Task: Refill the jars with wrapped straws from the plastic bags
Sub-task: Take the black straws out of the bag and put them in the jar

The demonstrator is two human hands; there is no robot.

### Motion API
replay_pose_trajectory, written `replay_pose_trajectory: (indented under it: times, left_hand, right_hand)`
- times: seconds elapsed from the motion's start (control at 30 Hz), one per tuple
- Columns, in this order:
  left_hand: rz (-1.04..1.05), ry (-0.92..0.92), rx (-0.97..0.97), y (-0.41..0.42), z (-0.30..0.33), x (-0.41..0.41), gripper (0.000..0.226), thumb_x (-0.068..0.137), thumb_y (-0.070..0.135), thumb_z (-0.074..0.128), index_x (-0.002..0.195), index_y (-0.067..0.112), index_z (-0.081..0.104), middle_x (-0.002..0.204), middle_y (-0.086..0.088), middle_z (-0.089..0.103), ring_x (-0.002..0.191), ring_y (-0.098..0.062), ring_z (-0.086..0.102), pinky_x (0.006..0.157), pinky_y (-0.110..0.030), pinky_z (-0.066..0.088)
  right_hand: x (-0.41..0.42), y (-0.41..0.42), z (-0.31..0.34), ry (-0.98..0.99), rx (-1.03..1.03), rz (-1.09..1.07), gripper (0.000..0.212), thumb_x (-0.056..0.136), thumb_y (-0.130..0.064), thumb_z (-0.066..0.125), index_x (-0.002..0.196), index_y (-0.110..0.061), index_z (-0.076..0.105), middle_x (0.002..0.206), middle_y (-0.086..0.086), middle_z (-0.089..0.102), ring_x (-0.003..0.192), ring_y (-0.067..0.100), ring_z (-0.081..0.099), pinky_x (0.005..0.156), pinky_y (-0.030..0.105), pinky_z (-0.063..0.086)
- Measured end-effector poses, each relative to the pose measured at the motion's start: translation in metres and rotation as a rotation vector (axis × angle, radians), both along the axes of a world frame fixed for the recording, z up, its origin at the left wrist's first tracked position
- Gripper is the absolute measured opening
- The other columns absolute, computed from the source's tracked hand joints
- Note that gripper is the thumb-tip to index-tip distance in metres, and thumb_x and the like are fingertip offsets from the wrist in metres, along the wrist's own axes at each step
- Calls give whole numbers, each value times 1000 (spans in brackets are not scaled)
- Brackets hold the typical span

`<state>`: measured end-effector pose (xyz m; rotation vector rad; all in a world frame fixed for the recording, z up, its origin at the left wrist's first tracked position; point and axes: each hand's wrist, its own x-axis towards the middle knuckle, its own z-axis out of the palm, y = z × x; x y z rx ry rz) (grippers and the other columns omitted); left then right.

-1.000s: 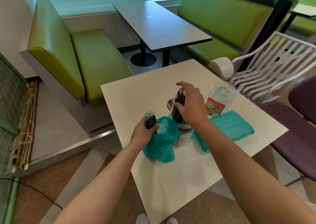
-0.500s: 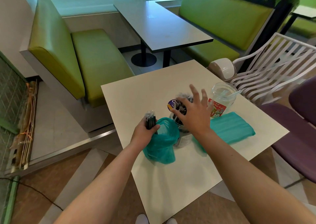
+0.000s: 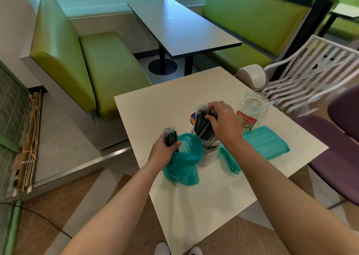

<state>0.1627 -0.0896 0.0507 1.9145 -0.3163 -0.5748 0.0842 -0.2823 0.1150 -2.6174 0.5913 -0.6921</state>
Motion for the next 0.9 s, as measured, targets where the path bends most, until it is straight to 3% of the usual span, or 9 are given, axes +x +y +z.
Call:
replay_pose_trajectory:
  times: [0.17, 0.3, 0.37, 0.43, 0.53, 0.6, 0.67, 0.77, 0.9]
  left_hand:
    - [20, -50, 28, 1, -2, 3, 29, 84, 33, 75, 110, 27, 62, 113, -1, 62, 105, -20, 58, 86, -31, 45]
    - [64, -174, 211, 2, -3, 6, 48, 78, 47, 77, 113, 18, 65, 114, -5, 57, 114, -24, 49, 99, -47, 45]
    - [70, -179, 200, 3, -2, 7, 51, 76, 49, 78, 116, 19, 67, 111, -5, 56, 114, -26, 50, 99, -48, 46]
    - [66, -143, 177, 4, -3, 9, 51, 74, 49, 79, 115, 20, 68, 110, -4, 55, 111, -26, 54, 97, -47, 48]
    - [46, -113, 158, 6, -5, 11, 61, 65, 59, 77, 113, 22, 68, 108, -3, 60, 103, -23, 61, 94, -47, 52]
    - [49, -112, 149, 6, -11, 14, 74, 54, 71, 69, 111, 25, 69, 105, -2, 65, 99, -21, 63, 90, -47, 54]
    - [38, -105, 153, 7, -16, 17, 77, 51, 74, 65, 112, 26, 69, 104, -1, 66, 98, -20, 64, 89, -46, 54]
    - [26, -95, 129, 7, -14, 18, 75, 52, 74, 67, 111, 28, 68, 104, 0, 67, 98, -20, 65, 89, -46, 54]
    - [22, -82, 112, 8, -6, 15, 69, 55, 67, 67, 112, 28, 68, 106, -1, 66, 100, -21, 63, 92, -46, 53]
  right_hand:
    - [-7, 6, -14, 61, 11, 26, 28, 97, -23, 54, 124, -15, 53, 128, 6, 57, 113, 27, 53, 90, 45, 50]
    - [-8, 9, -16, 76, -192, -27, 33, 96, -31, 55, 125, -18, 53, 140, 4, 51, 135, 29, 38, 117, 49, 22]
    - [-10, 18, -10, 28, -253, -80, 35, 91, -30, 61, 123, -17, 55, 139, 5, 50, 134, 30, 36, 115, 48, 21]
    - [-12, 34, -5, -19, -223, -102, 30, 86, -24, 63, 114, -15, 57, 126, 7, 53, 121, 31, 42, 102, 45, 31]
    - [-16, 64, -10, -17, 68, 39, 19, 83, -14, 63, 101, -13, 58, 102, 3, 55, 101, 23, 46, 89, 40, 43]
    - [-22, 80, -22, 73, 189, 100, 25, 82, -23, 67, 104, -14, 59, 102, 0, 56, 101, 19, 44, 90, 37, 43]
    - [-26, 87, -34, 178, 21, 95, 33, 81, -36, 64, 110, -20, 60, 112, -4, 54, 110, 18, 43, 95, 36, 34]
    - [-30, 88, -37, 170, -170, 82, 32, 81, -35, 62, 111, -24, 62, 127, -6, 53, 129, 18, 39, 102, 42, 20]
    - [-35, 90, -39, 115, -369, 58, 24, 83, -39, 61, 103, -26, 67, 125, -8, 56, 127, 18, 41, 99, 44, 22]
